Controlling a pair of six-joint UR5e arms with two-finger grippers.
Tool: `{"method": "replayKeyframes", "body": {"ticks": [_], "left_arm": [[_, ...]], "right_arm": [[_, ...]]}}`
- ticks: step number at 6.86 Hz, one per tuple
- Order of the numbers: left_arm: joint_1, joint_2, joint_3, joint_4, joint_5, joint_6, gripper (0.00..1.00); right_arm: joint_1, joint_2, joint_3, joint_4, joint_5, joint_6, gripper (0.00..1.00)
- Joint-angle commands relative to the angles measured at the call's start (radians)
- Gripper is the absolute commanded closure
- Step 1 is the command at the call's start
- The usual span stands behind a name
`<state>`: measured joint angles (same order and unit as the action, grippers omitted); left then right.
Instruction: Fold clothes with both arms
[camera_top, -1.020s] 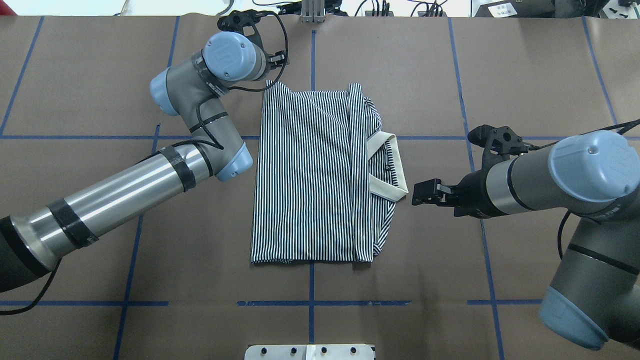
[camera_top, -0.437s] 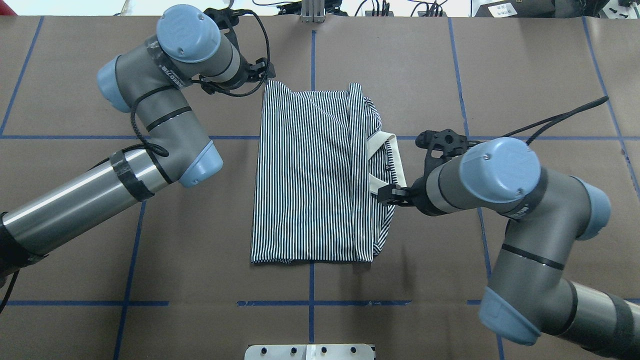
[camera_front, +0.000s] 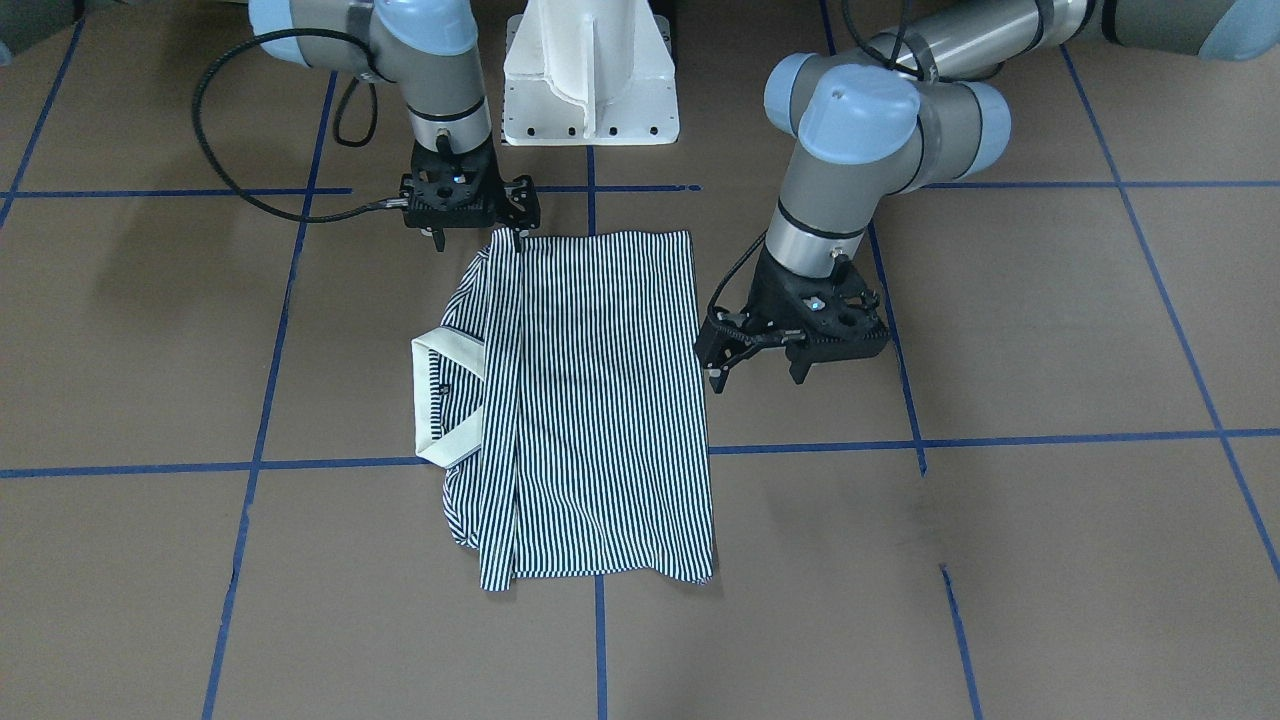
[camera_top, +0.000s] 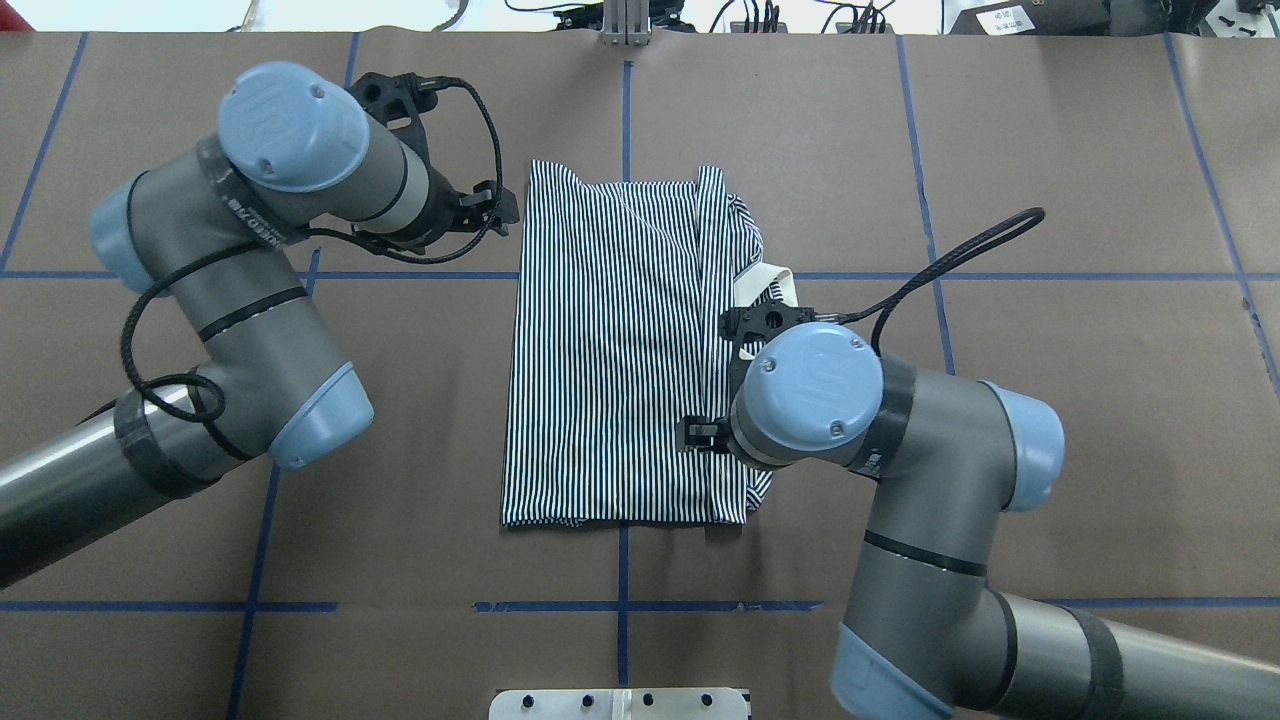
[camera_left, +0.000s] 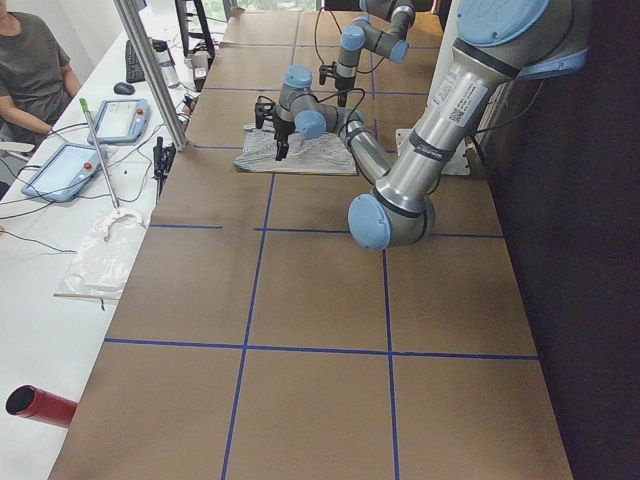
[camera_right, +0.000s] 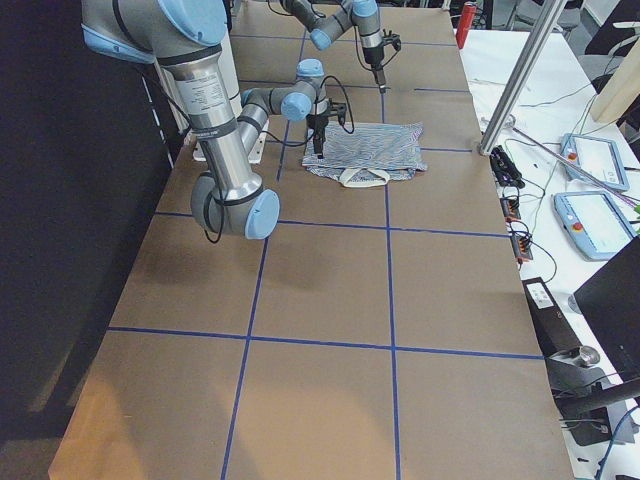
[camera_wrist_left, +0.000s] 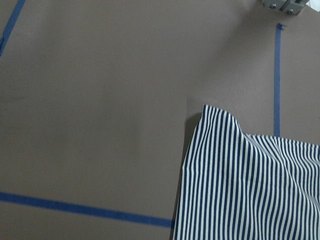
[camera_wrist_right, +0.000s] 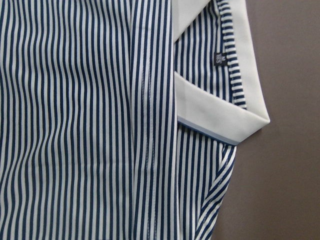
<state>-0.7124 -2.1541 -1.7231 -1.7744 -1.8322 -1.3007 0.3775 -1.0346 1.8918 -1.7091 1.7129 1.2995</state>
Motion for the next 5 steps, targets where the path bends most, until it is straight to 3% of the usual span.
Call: {"method": "replayKeyframes", "body": {"ticks": [1, 5], "left_arm": [[0.019, 0.056, -0.075, 0.019, -0.002, -0.003, 0.00], [0.040, 0.065, -0.070, 0.013, -0.002, -0.011, 0.00]], "right_arm": [[-0.049, 0.042, -0.063, -0.037, -0.012, -0.037, 0.00], [-0.049, 0.057, -0.137, -0.038, -0.003, -0.114, 0.00]]}}
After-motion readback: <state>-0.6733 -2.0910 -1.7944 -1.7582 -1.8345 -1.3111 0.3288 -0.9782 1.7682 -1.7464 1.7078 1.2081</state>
